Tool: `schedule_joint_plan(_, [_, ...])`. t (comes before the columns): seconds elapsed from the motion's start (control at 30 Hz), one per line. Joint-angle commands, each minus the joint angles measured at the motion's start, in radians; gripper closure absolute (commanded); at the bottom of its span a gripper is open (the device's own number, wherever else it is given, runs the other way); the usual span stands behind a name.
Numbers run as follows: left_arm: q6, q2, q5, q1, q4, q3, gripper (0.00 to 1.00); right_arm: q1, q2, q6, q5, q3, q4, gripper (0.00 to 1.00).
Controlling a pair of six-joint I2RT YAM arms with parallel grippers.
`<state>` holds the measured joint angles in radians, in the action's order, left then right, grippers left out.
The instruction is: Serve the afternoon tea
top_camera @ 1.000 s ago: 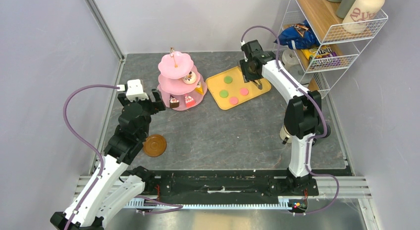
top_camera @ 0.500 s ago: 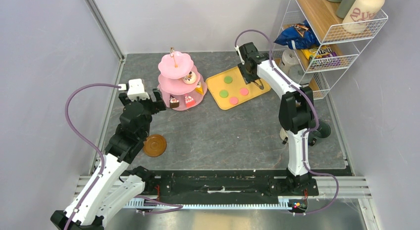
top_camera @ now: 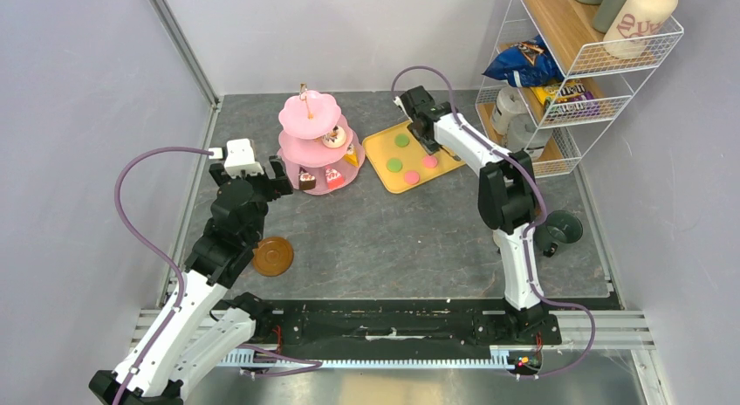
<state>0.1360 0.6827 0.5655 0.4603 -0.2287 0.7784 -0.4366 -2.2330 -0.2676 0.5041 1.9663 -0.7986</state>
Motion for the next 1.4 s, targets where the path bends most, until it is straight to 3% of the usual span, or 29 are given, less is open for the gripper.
schedule_joint_plan(0.0, [0.024, -0.005, -0.006, -0.004, 0.043, -0.001, 0.06, -0.02, -0.026, -0.07, 0.132, 0.04, 0.044, 0.45])
schedule_joint_plan(0.33, [0.024, -0.002, -0.006, -0.003, 0.043, 0.001, 0.06, -0.023, -0.044, -0.125, 0.239, 0.005, 0.077, 0.47])
schedule_joint_plan(0.7, [0.024, -0.006, -0.004, -0.005, 0.043, 0.0, 0.06, -0.061, 0.016, -0.139, 0.249, -0.025, 0.088, 0.68])
schedule_joint_plan(1.37, [0.013, -0.031, 0.055, -0.008, 0.042, -0.001, 0.06, -0.277, 0.416, -0.045, 0.215, -0.273, 0.017, 0.71])
